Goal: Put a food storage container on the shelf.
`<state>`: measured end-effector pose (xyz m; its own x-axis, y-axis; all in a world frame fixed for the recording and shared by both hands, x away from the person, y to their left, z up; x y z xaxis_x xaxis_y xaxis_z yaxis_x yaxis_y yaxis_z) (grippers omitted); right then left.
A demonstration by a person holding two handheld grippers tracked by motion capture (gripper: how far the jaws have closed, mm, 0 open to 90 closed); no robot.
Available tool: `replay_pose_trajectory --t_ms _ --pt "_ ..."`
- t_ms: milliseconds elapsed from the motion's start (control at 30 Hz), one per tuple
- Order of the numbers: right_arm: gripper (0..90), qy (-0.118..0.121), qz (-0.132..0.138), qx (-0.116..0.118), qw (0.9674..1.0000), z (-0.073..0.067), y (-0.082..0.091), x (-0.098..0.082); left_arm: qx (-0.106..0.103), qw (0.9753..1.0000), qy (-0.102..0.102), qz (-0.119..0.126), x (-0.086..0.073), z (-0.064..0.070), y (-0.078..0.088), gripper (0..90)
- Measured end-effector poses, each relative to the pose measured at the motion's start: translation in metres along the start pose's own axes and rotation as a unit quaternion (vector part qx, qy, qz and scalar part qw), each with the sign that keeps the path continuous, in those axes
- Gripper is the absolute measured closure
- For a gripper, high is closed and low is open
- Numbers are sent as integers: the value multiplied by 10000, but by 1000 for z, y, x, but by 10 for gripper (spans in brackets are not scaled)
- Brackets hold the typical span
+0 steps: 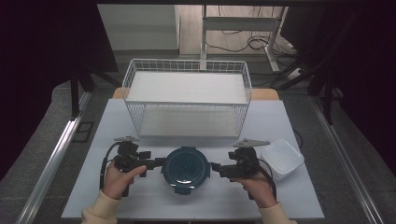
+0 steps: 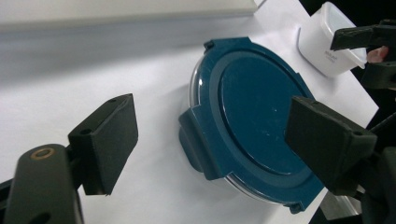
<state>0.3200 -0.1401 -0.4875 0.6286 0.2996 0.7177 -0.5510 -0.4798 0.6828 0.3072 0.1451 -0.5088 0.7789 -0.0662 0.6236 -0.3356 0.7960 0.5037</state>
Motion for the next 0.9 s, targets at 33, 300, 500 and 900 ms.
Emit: replay_pose_trajectory --t_ms 33,300,500,900 --pt "134 18 -31 23 10000 -1 -2 -1 -2 10000 34 -30 -1 -1 -3 160" --pt "125 -326 -177 347 9987 -11 -16 -4 -192 9995 221 -131 -3 -3 -12 136" --pt "108 -441 -387 434 9973 -21 -32 -11 -390 9984 337 -249 -6 -3 -16 125" --pt "100 -688 -618 493 9945 -31 -50 -20 -664 9949 621 -440 -14 -9 -32 135"
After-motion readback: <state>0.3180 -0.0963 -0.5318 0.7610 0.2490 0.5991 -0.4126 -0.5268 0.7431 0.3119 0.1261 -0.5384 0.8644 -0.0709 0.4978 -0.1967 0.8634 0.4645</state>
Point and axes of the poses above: each handheld gripper's, and its own axes: y roughly backward along the jaws, x roughly out of its top, z roughly to its right, the point moved 6 cm from there along -y, roughly forward along the jaws, and after that the axes turned 10 degrees about -x, right-handed, at the moved point
